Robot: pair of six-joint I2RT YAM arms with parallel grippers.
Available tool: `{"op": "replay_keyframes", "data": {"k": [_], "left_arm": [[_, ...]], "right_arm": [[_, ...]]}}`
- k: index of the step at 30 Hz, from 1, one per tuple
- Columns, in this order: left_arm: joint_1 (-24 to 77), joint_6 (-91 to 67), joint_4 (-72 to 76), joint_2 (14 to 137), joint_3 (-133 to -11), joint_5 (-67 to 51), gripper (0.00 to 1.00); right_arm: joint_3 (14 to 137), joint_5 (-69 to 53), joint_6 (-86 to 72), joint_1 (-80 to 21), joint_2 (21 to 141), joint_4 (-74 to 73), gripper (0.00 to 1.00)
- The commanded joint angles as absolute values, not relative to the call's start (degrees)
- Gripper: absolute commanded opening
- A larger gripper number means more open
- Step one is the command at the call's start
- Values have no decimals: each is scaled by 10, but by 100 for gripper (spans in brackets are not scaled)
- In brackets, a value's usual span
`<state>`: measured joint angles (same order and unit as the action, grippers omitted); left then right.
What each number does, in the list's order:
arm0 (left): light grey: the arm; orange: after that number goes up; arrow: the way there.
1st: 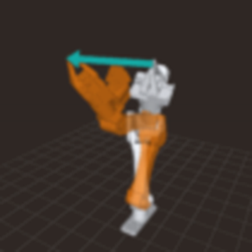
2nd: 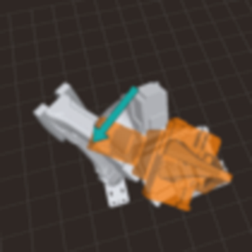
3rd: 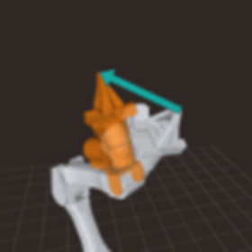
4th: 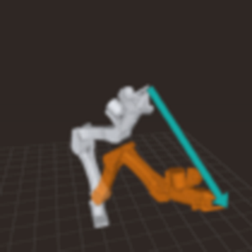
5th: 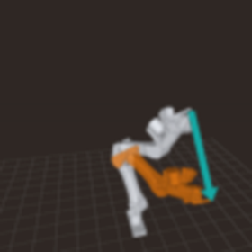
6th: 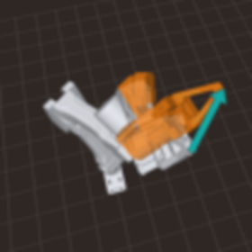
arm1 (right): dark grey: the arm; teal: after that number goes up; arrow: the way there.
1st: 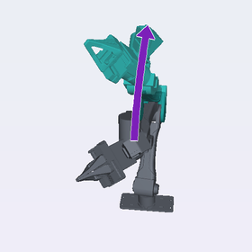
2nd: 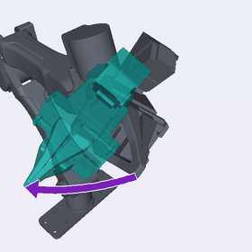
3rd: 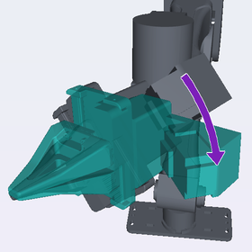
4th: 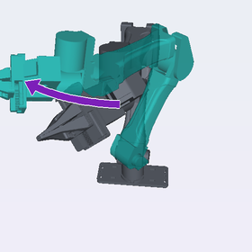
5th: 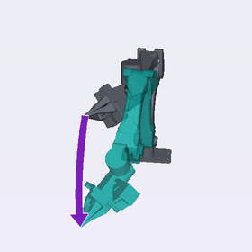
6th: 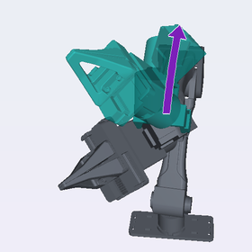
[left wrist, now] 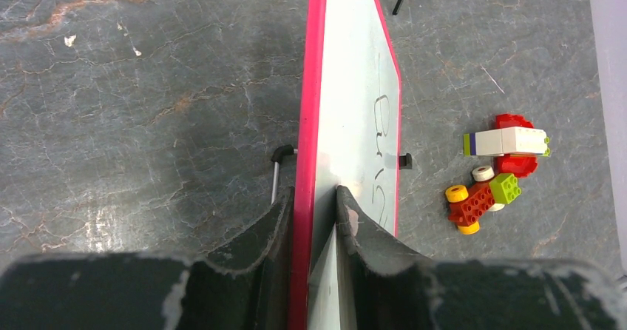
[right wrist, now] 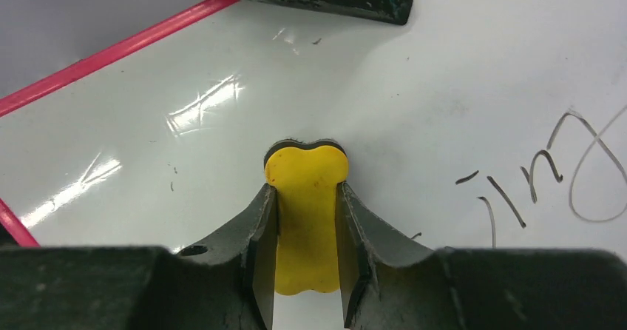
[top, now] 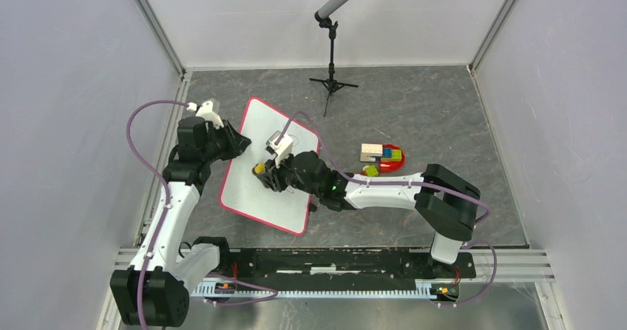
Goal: Erase the whiteboard
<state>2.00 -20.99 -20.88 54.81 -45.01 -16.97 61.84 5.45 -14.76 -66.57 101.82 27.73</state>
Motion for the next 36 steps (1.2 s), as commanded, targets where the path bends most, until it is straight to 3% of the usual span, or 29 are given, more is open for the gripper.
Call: {"op": "replay_keyframes", "data": {"k": [1, 7, 14, 25, 36], "left_arm": [[31, -227, -231, 550, -449, -173, 2], [31, -227, -231, 541, -445, -162, 2], [31, -226, -231, 539, -446, -163, 2], [30, -226, -231, 549, -449, -167, 2], [31, -218, -217, 537, -439, -186, 2]], "right_arm": [[614, 85, -128, -698, 1030, 179, 19], [706, 54, -90, -778, 1050, 164, 19], [775, 43, -65, -770, 1072, 153, 20], [660, 14, -45, -800, 1036, 229, 20], [724, 22, -124, -681, 1067, 209, 20]]}}
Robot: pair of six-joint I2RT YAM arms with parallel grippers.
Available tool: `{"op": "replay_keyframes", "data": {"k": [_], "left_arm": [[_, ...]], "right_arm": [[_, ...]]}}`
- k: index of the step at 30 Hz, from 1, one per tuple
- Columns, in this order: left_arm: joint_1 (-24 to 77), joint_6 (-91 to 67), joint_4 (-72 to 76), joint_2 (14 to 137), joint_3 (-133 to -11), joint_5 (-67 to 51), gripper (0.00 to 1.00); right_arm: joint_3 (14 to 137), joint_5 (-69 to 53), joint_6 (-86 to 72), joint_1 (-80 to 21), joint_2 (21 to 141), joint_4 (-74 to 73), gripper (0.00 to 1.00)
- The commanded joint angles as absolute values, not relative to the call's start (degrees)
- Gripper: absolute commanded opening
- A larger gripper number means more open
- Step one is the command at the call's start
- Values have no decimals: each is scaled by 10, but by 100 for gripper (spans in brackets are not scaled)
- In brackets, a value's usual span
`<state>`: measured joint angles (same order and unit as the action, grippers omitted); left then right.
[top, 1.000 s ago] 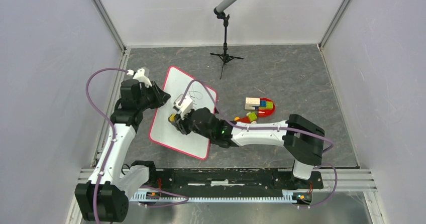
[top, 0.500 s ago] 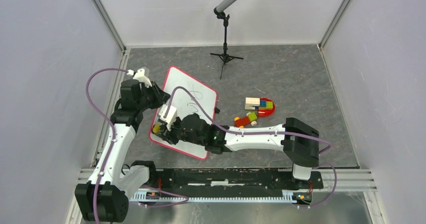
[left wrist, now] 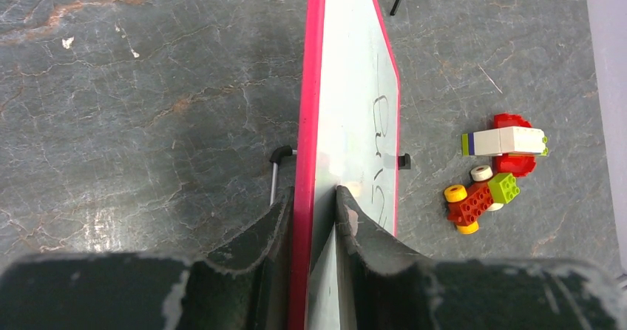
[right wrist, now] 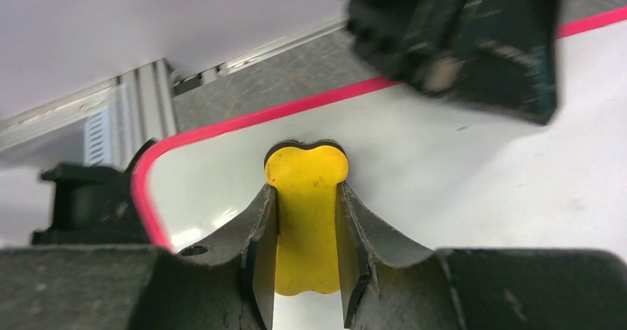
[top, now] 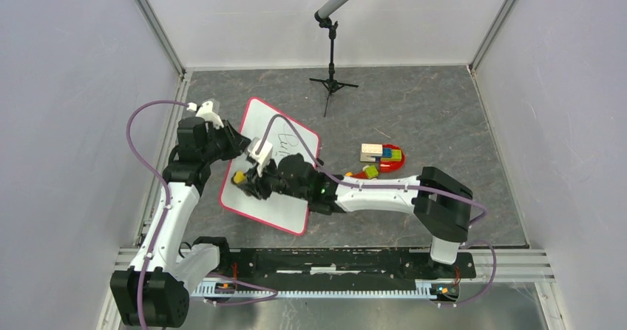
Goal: Erase the whiteboard
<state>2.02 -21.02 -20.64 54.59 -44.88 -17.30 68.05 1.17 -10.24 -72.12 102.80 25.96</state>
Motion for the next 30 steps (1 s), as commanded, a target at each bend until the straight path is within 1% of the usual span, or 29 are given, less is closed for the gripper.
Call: {"op": "replay_keyframes", "data": {"k": [1, 6, 8, 18, 23, 26, 30], "left_arm": [[30, -218, -216, 536, -439, -186, 2], [31, -217, -216, 536, -439, -190, 2], [31, -217, -217, 536, -439, -192, 2], [30, -221, -217, 536, -442, -186, 2], [30, -221, -217, 543, -442, -187, 2], [30, -222, -217, 548, -444, -190, 2], [30, -222, -217, 549, -442, -184, 2]], "right_arm": [[739, 29, -125, -677, 1075, 198, 20], [751, 34, -155, -645, 1108, 188, 20], [737, 33, -165, -633, 1113, 181, 20], [523, 36, -183, -620, 1045, 237, 20], [391, 58, -200, -620, 1026, 307, 19], [369, 80, -201, -619, 1040, 309, 19], [377, 73, -194, -626, 1032, 306, 19]]}}
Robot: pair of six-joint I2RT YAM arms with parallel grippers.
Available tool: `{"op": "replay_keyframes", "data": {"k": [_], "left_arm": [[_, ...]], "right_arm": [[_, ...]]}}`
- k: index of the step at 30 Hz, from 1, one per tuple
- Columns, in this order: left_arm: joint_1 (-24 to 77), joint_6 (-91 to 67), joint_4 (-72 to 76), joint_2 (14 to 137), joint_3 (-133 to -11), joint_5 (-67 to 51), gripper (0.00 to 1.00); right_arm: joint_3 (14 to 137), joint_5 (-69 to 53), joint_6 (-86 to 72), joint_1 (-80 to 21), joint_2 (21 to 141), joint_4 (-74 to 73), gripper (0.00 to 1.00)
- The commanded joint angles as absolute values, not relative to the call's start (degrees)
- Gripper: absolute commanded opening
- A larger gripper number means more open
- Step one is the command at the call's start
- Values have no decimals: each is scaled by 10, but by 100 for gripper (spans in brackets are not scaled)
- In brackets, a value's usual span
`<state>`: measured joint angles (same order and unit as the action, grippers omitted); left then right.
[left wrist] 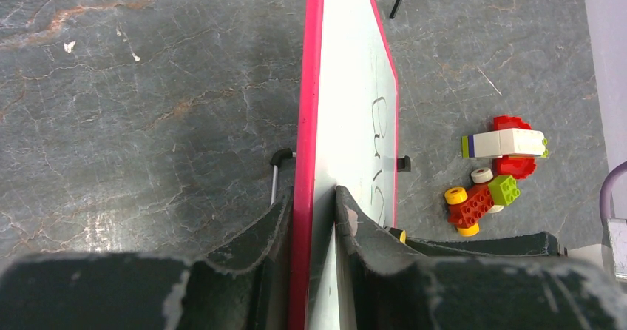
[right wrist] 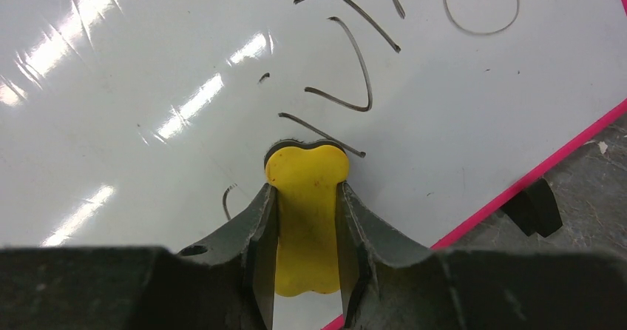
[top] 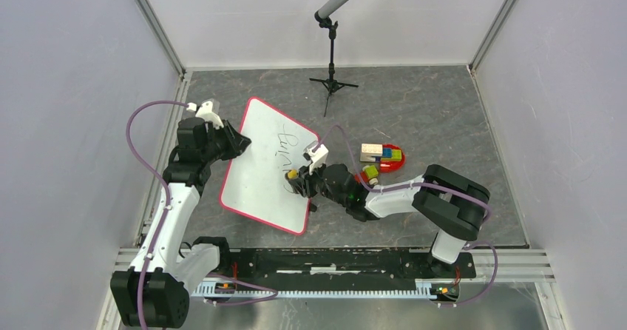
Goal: Erase the whiteboard
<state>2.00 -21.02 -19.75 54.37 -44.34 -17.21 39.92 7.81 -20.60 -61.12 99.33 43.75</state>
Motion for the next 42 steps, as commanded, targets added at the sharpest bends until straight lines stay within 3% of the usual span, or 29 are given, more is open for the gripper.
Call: {"op": "replay_keyframes", "data": {"k": [1, 13, 25, 30, 36, 42], "left_arm": [[30, -222, -217, 550, -442, -185, 2], [30, -223, -217, 552, -443, -180, 2], [30, -224, -217, 552, -445, -188, 2], [30, -224, -217, 555, -446, -190, 2], [31, -225, -217, 556, -445, -191, 2], [31, -225, -217, 559, -446, -190, 2]], "right_arm": [[383, 78, -190, -633, 1026, 304, 19], [543, 94, -100, -765, 995, 252, 20], [350, 136, -234, -660, 1012, 349, 17], [332, 122, -239, -635, 1025, 364, 17], [389, 123, -212, -645, 998, 334, 17], [530, 129, -134, -726, 1000, 273, 18]]}}
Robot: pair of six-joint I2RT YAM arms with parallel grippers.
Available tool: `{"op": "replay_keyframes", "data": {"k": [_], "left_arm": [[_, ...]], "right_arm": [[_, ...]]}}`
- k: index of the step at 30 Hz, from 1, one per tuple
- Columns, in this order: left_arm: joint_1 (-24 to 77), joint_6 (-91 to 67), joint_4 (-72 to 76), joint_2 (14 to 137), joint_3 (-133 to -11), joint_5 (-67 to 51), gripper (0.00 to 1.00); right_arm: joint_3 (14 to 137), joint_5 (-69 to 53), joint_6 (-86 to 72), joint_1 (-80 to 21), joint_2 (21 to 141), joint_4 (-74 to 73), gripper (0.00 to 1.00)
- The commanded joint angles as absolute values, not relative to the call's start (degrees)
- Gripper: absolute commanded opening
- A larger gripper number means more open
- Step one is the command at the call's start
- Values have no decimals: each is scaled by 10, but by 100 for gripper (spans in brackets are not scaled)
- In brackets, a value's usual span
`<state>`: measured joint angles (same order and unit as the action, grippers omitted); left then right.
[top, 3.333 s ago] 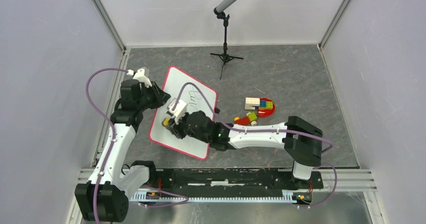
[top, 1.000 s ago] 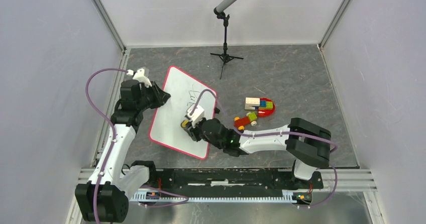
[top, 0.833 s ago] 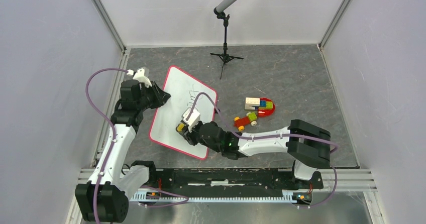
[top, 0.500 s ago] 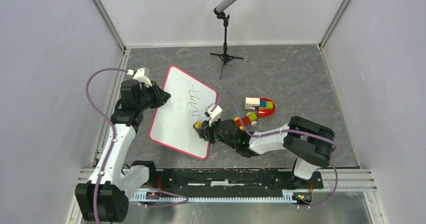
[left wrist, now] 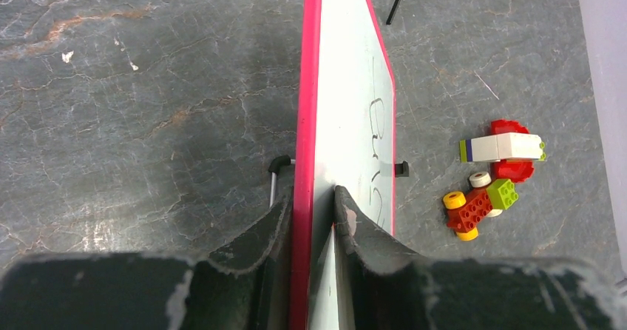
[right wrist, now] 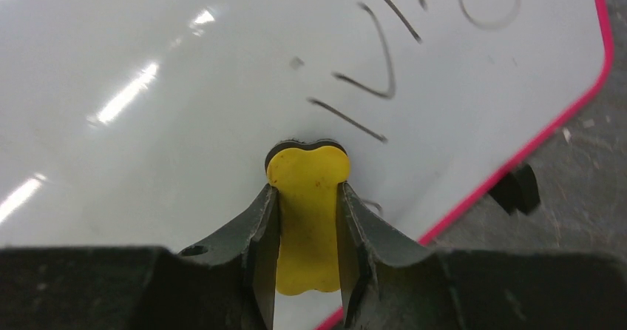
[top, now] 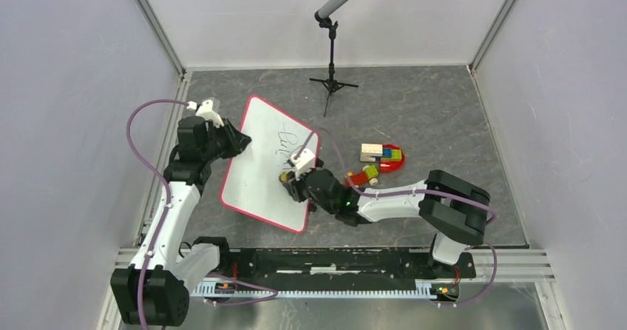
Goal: Erase the whiteboard
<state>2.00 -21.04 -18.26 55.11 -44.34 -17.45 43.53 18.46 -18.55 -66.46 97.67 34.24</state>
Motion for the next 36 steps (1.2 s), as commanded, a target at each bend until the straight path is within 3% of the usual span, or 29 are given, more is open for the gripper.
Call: {"op": "replay_keyframes", "data": {"k": [1, 6, 18, 24, 31, 36], "left_arm": [[30, -224, -217, 558, -445, -189, 2], [30, -224, -217, 558, -444, -190, 2], [31, -224, -217, 561, -447, -201, 2], [31, -224, -217, 564, -446, -198, 2], [30, -224, -217, 566, -447, -196, 2], [31, -223, -217, 565, -446, -195, 2]], "right_arm": [[538, 123, -134, -727, 1000, 277, 18], [546, 135, -154, -705, 1010, 284, 19], [333, 118, -241, -607, 1030, 380, 18], [374, 81, -228, -618, 1020, 374, 18], [499, 86, -163, -697, 1004, 318, 18], [529, 91, -160, -689, 1009, 324, 19]]}}
